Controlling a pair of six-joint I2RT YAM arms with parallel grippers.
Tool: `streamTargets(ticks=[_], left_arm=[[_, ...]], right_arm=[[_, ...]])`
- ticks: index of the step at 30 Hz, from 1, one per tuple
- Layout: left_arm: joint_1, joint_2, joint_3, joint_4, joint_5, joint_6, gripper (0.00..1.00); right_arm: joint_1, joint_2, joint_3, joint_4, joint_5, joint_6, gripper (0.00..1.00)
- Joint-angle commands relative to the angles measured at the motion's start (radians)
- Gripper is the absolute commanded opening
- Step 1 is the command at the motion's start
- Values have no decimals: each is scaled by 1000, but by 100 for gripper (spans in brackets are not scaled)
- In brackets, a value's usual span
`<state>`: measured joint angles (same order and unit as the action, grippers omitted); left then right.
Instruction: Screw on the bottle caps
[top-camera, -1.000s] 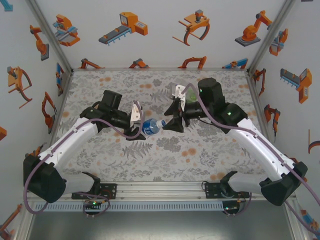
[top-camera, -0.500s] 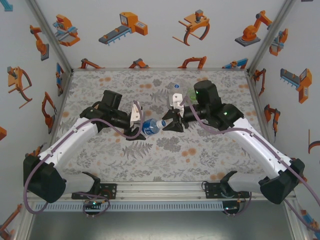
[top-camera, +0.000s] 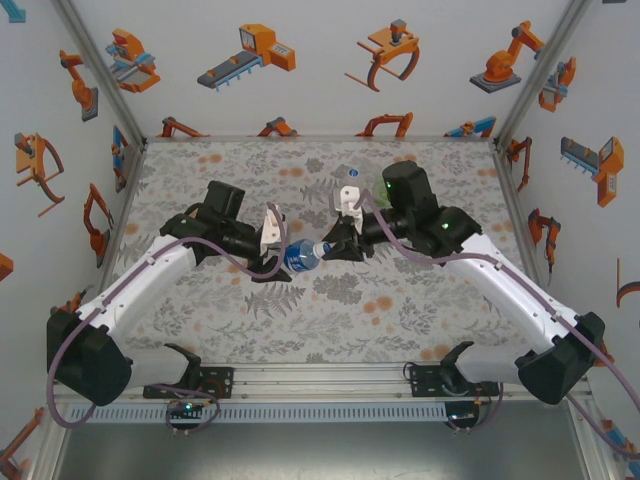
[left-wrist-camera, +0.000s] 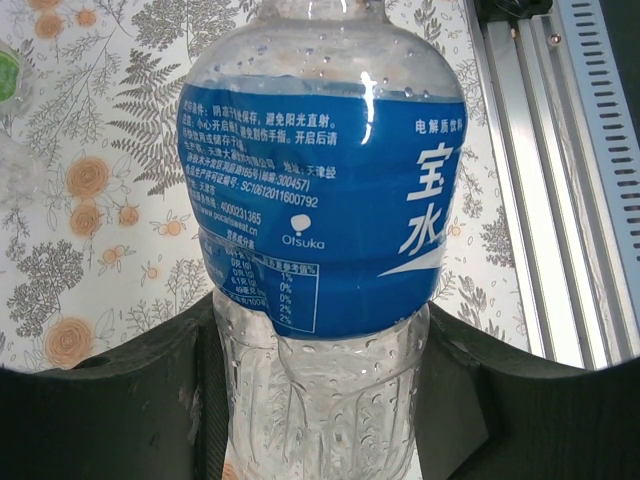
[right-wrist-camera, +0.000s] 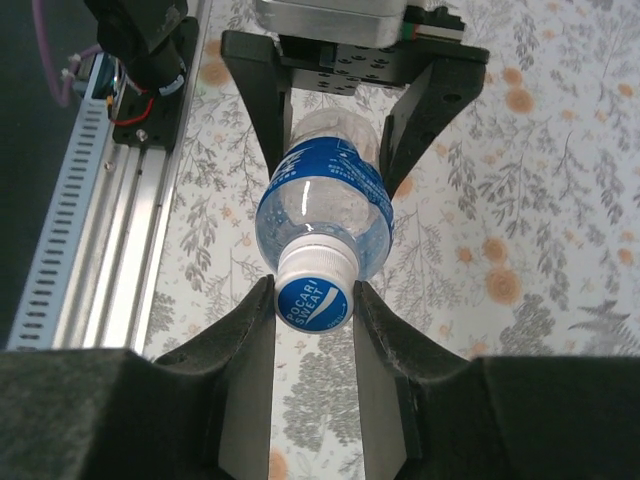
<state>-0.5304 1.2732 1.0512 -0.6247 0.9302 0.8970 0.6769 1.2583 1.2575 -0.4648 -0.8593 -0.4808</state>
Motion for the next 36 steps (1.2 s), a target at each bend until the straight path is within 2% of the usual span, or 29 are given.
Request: streamTargets(ticks=[1, 4, 9, 12, 14, 20, 21, 24, 25, 27, 30, 36], left_arm=[[-3, -6, 32, -4, 36, 23, 0], [-3, -5, 33, -4, 29, 22, 0], [-1, 3, 36, -4, 25, 22, 0], [-1, 7, 40, -5, 25, 18, 0], [-2, 7, 40, -6, 25, 18, 0], [-1, 9, 39, -7, 22, 18, 0], [-2, 8, 39, -7, 23, 18, 0], [-2, 7, 39, -8, 23, 18, 0], [-1, 7, 39, -8, 22, 18, 0], [-2, 7, 41, -10, 22, 18, 0], [-1, 4, 40, -12, 22, 23, 0], [-2, 4, 40, -16, 33, 24, 0]], right_arm=[[9, -3, -19, 95, 125, 318, 0], [9, 9, -24, 149, 260, 762, 0], [6, 56, -26, 89, 316, 1425, 0], [16, 63, -50, 89, 336, 1635, 0], [22, 53, -53, 86, 386, 1654, 0], [21, 52, -17, 81, 445, 1563, 0], [21, 52, -3, 75, 451, 1521, 5], [15, 45, 34, 49, 456, 1373, 38], [15, 41, 46, 41, 454, 1315, 44], [15, 24, 64, 28, 442, 1157, 51], [14, -11, 54, 40, 415, 931, 55], [15, -77, 7, 102, 123, 316, 59]])
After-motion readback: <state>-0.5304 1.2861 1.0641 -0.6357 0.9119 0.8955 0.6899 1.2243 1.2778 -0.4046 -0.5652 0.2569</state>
